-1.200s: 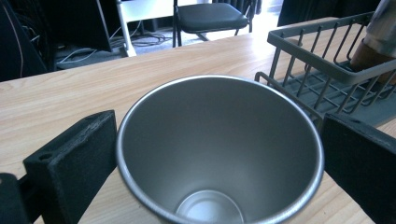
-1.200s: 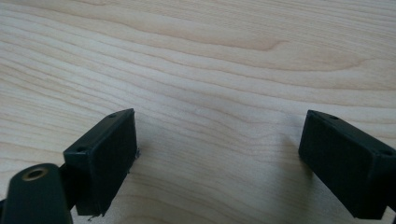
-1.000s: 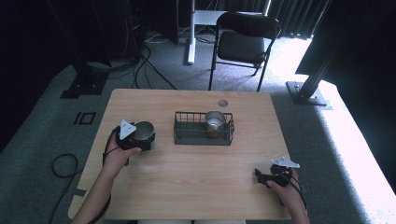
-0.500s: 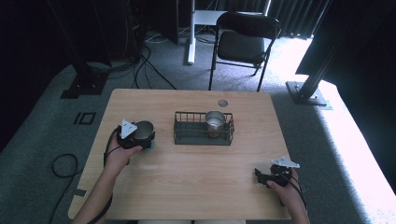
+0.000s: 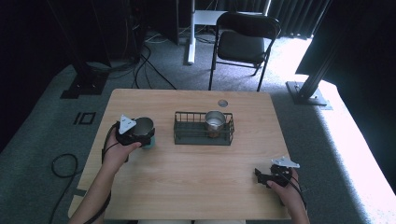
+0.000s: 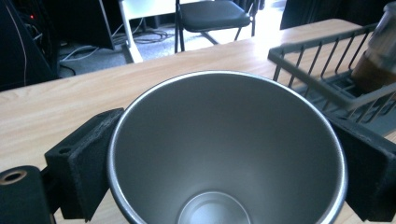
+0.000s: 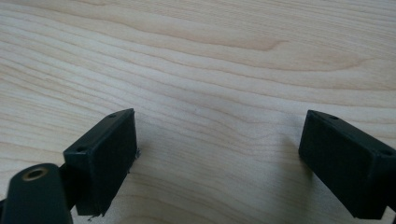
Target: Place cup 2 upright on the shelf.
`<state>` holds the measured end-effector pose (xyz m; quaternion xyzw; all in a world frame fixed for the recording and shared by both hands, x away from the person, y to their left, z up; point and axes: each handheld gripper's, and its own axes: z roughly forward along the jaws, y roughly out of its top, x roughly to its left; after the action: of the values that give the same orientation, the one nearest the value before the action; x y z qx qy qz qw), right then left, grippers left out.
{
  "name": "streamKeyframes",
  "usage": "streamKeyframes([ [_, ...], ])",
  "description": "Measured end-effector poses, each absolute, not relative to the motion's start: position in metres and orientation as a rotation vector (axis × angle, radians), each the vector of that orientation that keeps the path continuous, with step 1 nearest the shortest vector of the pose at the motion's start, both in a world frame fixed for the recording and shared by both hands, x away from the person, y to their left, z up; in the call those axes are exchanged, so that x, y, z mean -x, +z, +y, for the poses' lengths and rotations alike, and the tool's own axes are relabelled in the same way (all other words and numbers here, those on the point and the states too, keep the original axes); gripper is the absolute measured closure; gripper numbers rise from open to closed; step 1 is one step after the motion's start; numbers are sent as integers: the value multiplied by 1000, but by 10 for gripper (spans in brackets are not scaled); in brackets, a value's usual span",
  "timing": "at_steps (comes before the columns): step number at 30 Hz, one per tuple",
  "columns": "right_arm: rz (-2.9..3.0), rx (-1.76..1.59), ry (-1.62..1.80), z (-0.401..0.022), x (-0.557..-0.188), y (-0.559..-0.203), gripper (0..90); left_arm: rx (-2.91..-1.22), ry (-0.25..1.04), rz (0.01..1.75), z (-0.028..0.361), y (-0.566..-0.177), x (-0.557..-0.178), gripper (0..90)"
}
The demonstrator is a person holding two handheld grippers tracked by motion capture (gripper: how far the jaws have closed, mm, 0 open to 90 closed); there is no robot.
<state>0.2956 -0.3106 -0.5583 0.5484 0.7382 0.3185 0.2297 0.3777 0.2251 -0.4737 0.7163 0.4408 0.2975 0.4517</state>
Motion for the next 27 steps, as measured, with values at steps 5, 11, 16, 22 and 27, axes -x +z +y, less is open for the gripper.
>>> streamKeyframes([
  [5, 2031, -1509, 877, -311, -296, -558, 109, -1743, 718, 1083, 225, -462, -377, 69],
  [11, 2032, -1509, 876, -311, -296, -558, 109, -1743, 725, 1071, 225, -447, -375, 69],
  [16, 2031, -1509, 876, -311, -296, -558, 108, -1738, 729, 1048, 220, -433, -376, 69],
  [22, 2032, -1508, 875, -311, -296, -558, 108, -1724, 724, 1012, 209, -421, -379, 69],
  [27, 2031, -1508, 876, -311, -296, -558, 108, -1737, 717, 986, 198, -415, -382, 69],
])
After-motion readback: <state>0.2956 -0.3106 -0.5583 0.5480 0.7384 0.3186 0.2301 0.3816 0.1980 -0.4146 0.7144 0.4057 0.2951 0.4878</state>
